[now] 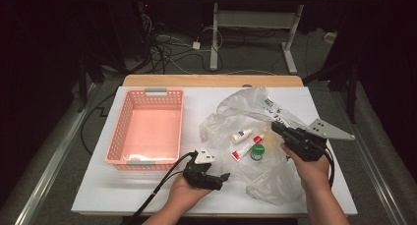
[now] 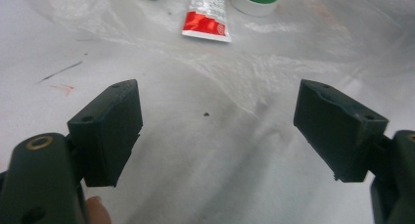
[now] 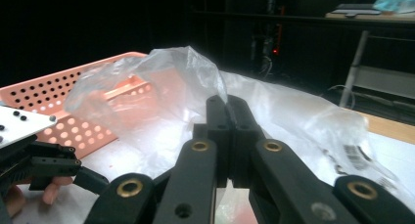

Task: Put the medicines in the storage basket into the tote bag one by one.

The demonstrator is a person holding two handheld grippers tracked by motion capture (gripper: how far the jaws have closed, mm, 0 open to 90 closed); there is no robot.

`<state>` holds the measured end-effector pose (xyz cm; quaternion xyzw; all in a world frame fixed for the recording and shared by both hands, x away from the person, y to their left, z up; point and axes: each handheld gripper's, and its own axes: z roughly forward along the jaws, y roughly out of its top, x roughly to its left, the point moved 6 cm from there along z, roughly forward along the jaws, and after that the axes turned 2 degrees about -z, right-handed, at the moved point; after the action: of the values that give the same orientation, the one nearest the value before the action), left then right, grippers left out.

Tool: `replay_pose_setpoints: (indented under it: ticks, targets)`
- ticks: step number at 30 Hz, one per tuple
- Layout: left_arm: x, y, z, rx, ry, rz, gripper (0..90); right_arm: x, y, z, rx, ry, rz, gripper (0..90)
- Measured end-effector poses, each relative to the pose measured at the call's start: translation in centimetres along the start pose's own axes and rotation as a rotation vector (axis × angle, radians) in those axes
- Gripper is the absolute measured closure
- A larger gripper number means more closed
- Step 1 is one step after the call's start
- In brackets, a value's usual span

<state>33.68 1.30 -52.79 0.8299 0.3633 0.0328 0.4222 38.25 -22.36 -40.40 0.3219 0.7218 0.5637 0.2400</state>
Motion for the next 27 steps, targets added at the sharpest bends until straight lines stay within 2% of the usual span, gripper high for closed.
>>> replay_pose_setpoints:
  ticks: [4, 7, 11, 13, 19, 21, 23, 24, 27]
  targets:
    - [1.0, 0.9, 0.3, -0.033, 0.030, -0.023, 17.5, -0.6, -0.1, -0.9, -0.003, -0.028, 0.003, 90.0]
    - [1.7, 1.4, 1.1, -0.020, 0.040, -0.047, 17.4, -0.8, -0.1, -1.6, -0.005, -0.043, 0.006, 90.0]
    - [2.4, 2.6, 2.2, -0.003, 0.048, -0.056, 17.5, -1.1, -0.3, -2.3, -0.005, -0.060, 0.012, 90.0]
    - [2.8, 3.2, 2.9, 0.000, 0.046, -0.079, 17.6, -1.1, -0.5, -2.5, 0.001, -0.062, 0.012, 90.0]
    - [4.3, 4.2, 3.4, -0.042, 0.052, -0.160, 18.3, -0.9, -0.9, -2.5, 0.016, -0.063, 0.011, 90.0]
    - [4.1, 4.2, 3.4, -0.042, 0.025, -0.142, 25.4, -0.8, -1.0, -2.4, 0.019, -0.060, 0.010, 90.0]
    - [3.5, 4.1, 3.5, -0.032, -0.026, -0.091, 35.3, -0.8, -1.0, -2.3, 0.020, -0.057, 0.008, 90.0]
    - [3.3, 4.1, 3.5, -0.023, -0.042, -0.090, 38.7, -0.7, -1.0, -2.3, 0.022, -0.057, 0.009, 90.0]
    - [2.8, 3.8, 3.7, 0.024, -0.093, -0.063, 40.5, -0.5, -1.1, -2.2, 0.027, -0.052, 0.002, 90.0]
